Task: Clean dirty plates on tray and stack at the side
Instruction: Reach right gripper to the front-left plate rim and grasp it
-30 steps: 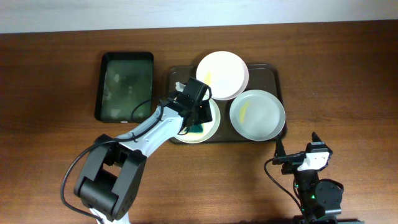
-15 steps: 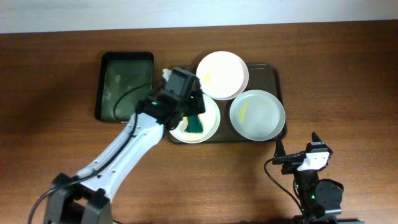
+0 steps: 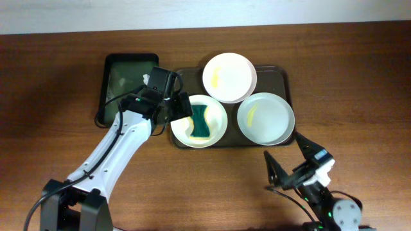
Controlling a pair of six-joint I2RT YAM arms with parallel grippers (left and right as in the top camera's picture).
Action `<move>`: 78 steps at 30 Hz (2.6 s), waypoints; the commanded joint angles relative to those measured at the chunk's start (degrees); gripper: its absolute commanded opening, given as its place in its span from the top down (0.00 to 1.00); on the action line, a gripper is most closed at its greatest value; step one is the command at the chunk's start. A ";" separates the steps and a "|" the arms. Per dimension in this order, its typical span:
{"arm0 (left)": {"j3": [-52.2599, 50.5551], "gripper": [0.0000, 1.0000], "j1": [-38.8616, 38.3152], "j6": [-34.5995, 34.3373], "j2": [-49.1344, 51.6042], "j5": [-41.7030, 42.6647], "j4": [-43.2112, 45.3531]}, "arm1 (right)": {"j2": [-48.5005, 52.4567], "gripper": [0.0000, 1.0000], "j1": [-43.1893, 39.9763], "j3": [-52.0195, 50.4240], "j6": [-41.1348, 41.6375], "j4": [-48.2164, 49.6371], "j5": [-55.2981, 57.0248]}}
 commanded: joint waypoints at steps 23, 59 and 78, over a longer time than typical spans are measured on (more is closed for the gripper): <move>0.35 0.01 0.07 0.48 -0.13 0.46 -2.49 | 42.07 0.02 -0.26 85.18 -16.79 -60.87 -11.78; 0.35 0.01 0.07 0.48 -0.13 0.46 -3.89 | 103.36 0.41 11.78 88.35 -1.51 -66.20 9.92; 0.35 0.01 0.07 0.46 -0.13 0.46 -3.76 | 104.56 0.50 18.93 88.28 -6.27 -62.60 14.64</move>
